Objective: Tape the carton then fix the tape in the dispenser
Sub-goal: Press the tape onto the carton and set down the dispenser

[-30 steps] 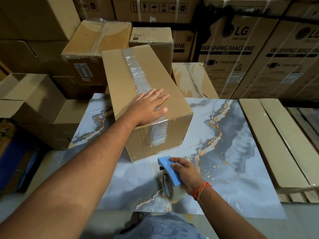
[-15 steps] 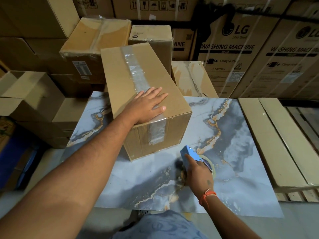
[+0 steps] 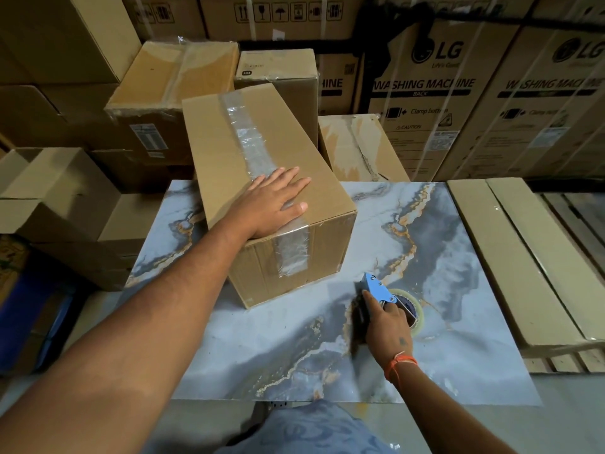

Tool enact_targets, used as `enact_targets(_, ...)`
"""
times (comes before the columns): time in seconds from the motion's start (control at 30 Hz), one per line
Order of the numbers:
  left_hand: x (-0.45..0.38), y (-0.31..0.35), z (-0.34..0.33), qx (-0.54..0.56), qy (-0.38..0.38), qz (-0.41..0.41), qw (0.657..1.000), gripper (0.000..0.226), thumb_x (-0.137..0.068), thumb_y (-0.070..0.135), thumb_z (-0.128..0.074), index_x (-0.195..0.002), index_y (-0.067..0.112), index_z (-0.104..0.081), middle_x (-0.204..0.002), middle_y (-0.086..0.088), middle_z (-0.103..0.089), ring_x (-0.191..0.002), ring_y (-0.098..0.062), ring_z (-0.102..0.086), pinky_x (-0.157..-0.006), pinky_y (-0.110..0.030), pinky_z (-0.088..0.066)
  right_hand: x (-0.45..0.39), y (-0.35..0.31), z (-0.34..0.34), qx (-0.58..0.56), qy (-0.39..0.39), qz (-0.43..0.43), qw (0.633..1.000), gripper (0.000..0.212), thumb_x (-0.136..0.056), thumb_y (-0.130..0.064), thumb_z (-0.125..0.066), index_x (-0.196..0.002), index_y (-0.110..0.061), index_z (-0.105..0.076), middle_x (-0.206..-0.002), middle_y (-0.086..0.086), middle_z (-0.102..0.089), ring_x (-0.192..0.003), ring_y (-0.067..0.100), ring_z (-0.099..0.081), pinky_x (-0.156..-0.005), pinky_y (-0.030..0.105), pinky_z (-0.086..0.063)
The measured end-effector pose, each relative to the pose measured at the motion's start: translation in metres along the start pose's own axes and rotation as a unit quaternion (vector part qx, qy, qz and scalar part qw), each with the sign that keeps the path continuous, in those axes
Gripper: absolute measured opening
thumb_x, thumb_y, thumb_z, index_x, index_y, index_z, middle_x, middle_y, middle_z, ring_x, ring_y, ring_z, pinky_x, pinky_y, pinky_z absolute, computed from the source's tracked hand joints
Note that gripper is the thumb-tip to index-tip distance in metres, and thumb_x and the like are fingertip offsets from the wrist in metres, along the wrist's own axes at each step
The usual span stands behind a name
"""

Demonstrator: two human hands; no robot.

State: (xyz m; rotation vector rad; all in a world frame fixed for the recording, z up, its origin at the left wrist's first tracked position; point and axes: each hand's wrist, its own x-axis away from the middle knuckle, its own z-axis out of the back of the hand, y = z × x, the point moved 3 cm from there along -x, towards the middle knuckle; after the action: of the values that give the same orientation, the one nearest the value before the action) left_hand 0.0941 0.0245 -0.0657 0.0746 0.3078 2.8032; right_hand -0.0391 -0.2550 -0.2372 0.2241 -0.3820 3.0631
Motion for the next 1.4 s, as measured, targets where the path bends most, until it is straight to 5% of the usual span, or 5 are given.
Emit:
enact_targets(0.3, 0.000, 0.001, 0.002, 0.008, -0.002, 0.002, 1.000, 0.062, -0.102, 0.061, -0.026, -0.161, 0.044, -0.011, -0.172, 0.012, -0.002, -0.158, -0.011, 0.003, -0.128, -0.045, -0.002, 0.028, -0.034, 0.016, -0.029, 0.126, -0.036, 0.991, 0.055, -0.083, -0.029, -0.056, -0.136, -0.014, -0.057, -0.127, 0.021, -0.056, -0.113, 0.043, -0.052, -0.092, 0.050, -0.044)
enact_targets(0.5, -0.001, 0.000, 0.001, 0.002, -0.005, -0.006, 1.000, 0.064, -0.101, 0.061, -0.024, -0.161, 0.043, -0.011, -0.172, 0.011, -0.001, -0.159, -0.012, 0.003, -0.128, -0.046, -0.003, 0.041, -0.133, 0.040, -0.234, 0.129, 0.118, 0.956, 0.070, -0.098, -0.037, -0.042, -0.157, -0.005, -0.022, -0.167, 0.015, -0.016, -0.155, 0.026, -0.015, -0.123, 0.032, -0.015)
enact_targets(0.77, -0.006, -0.014, 0.010, -0.033, -0.001, -0.055, 0.998, 0.061, -0.103, 0.058, -0.029, -0.161, 0.043, -0.017, -0.172, 0.013, -0.010, -0.158, -0.014, -0.010, -0.125, -0.045, -0.016, 0.040, -0.229, 0.067, -0.326, 0.169, 0.153, 0.918, 0.082, -0.100, -0.044, -0.038, -0.158, -0.003, 0.002, -0.166, 0.014, 0.019, -0.154, 0.024, 0.018, -0.123, 0.027, 0.011)
enact_targets(1.2, -0.006, -0.015, 0.003, -0.036, -0.018, -0.067, 0.997, 0.060, -0.106, 0.053, -0.023, -0.162, 0.038, -0.009, -0.173, 0.010, 0.000, -0.159, -0.012, 0.001, -0.127, -0.043, -0.004, 0.026, -0.222, -0.031, -0.343, 0.066, 0.062, 0.935, 0.086, -0.101, -0.049, -0.036, -0.154, -0.006, 0.017, -0.162, 0.014, 0.031, -0.152, 0.022, 0.026, -0.125, 0.034, -0.001)
enact_targets(1.4, -0.004, -0.014, 0.005, -0.034, -0.013, -0.070, 0.997, 0.060, -0.106, 0.051, -0.025, -0.163, 0.036, -0.010, -0.173, 0.008, -0.002, -0.159, -0.014, 0.000, -0.127, -0.044, -0.005, 0.035, -0.245, 0.025, -0.464, 0.100, 0.062, 0.878, 0.091, -0.097, -0.064, -0.019, -0.156, -0.004, 0.013, -0.162, 0.010, 0.031, -0.151, 0.015, 0.028, -0.125, 0.029, 0.009)
